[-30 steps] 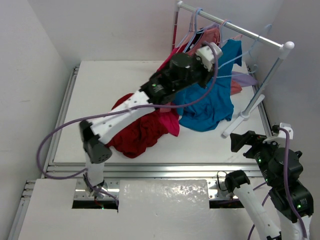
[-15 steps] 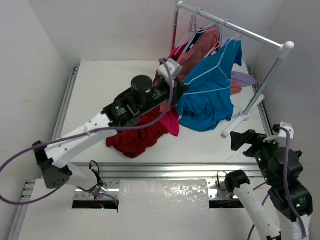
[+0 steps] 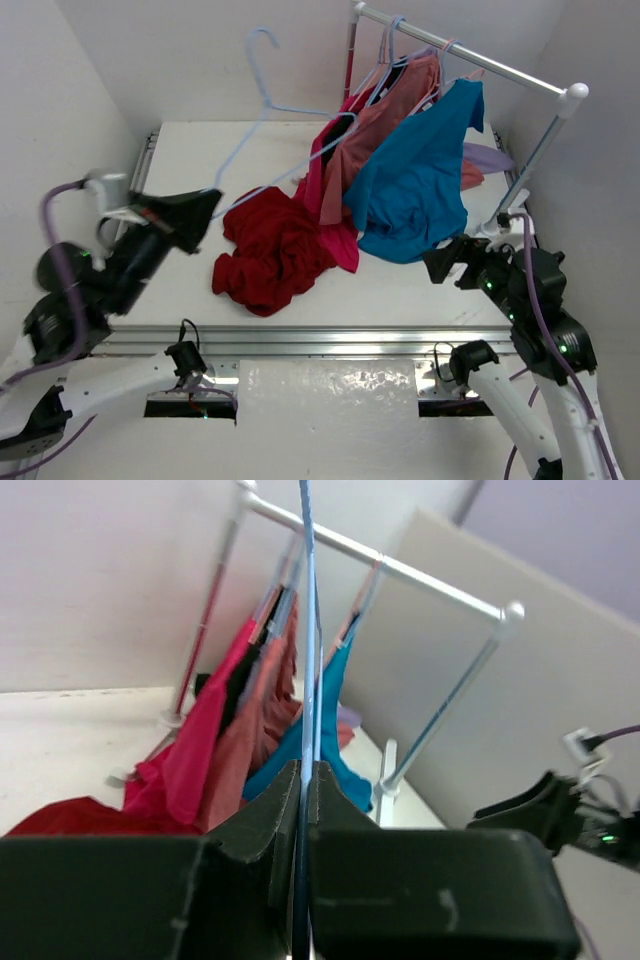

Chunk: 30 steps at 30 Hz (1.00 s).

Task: Place the t-shirt on the hanger
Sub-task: Pick up the hanger from the clothesline.

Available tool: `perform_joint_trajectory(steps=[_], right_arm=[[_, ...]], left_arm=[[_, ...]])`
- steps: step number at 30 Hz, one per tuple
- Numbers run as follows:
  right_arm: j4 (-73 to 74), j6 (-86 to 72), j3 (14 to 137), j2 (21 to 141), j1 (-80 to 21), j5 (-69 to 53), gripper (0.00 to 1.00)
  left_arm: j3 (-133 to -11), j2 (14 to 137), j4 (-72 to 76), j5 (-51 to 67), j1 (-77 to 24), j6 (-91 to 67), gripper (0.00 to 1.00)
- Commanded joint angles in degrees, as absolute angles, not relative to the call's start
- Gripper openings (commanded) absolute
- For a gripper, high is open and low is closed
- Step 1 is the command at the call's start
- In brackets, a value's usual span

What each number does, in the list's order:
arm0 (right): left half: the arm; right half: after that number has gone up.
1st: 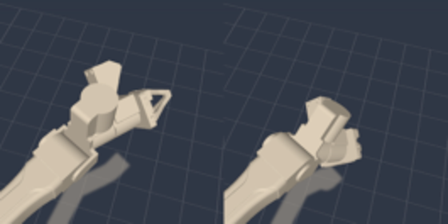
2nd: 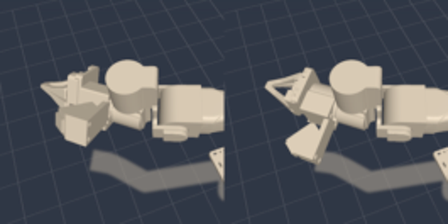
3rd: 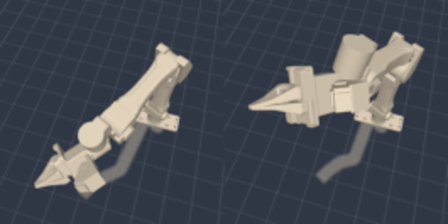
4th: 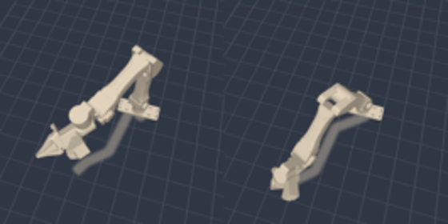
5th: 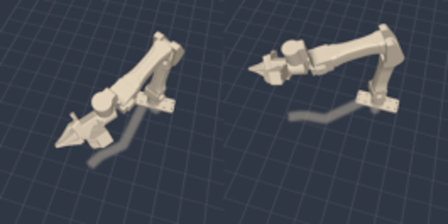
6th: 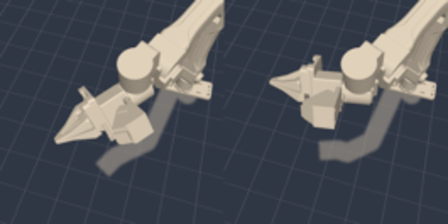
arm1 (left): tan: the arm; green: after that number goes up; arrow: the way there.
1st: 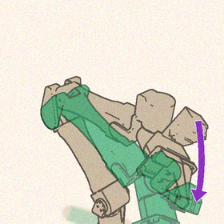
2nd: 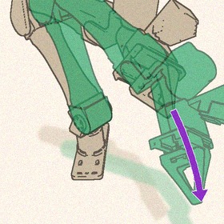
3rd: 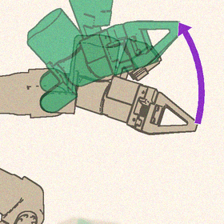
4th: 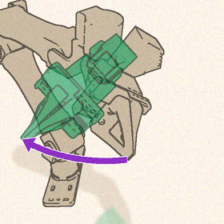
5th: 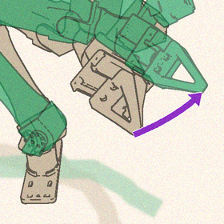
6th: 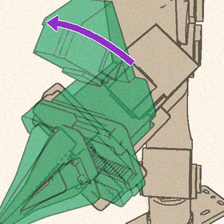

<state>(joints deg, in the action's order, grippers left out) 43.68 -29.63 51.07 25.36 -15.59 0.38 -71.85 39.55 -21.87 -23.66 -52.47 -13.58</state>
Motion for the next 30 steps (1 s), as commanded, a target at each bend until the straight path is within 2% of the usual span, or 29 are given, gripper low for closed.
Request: perform_joint_trajectory(steps=[1,4,5,7,10,13,16,19,27,29,30], right_arm=[[34.20,-31.11,49.66,31.88,-15.47,-10.02,0.99],[26.93,-32.51,47.73,39.52,-15.64,-24.74,0.93],[24.98,-33.39,46.94,46.08,-15.82,-30.53,0.90],[18.50,-34.97,46.15,52.18,-20.09,-31.73,0.86],[16.01,-33.49,50.34,63.16,-31.35,-18.84,0.86],[12.77,-36.72,54.13,73.45,-37.76,-9.52,0.86],[10.12,-40.24,57.81,84.51,-42.70,-0.19,0.83],[8.97,-41.22,62.73,90.51,-47.71,6.92,0.79],[5.45,-43.86,70.83,104.05,-51.76,9.75,0.69],[5.98,-42.98,72.77,105.91,-52.38,10.89,0.69],[3.19,-41.85,72.25,105.39,-52.47,10.29,0.72]], left_arm=[[-71.63,34.55,-30.66,-29.08,-52.47,-17.66,0.00],[-70.84,29.38,-35.59,-35.40,-52.47,-19.50,0.00],[-69.80,27.96,-36.81,-39.68,-52.38,-20.03,0.00],[-68.21,24.09,-36.48,-45.49,-52.38,-20.48,0.00],[-63.38,20.83,-31.06,-45.10,-52.47,-16.90,0.00],[-59.95,20.56,-27.69,-42.63,-52.21,-14.42,0.00],[-58.10,21.01,-28.04,-44.20,-51.86,-15.03,0.00],[-56.43,20.22,-28.65,-48.49,-51.86,-16.69,0.00],[-53.27,17.58,-27.43,-50.55,-51.77,-17.50,0.00],[-52.38,17.58,-25.75,-47.30,-51.68,-15.82,0.00],[-52.30,17.49,-24.97,-45.98,-51.77,-14.78,0.00]])
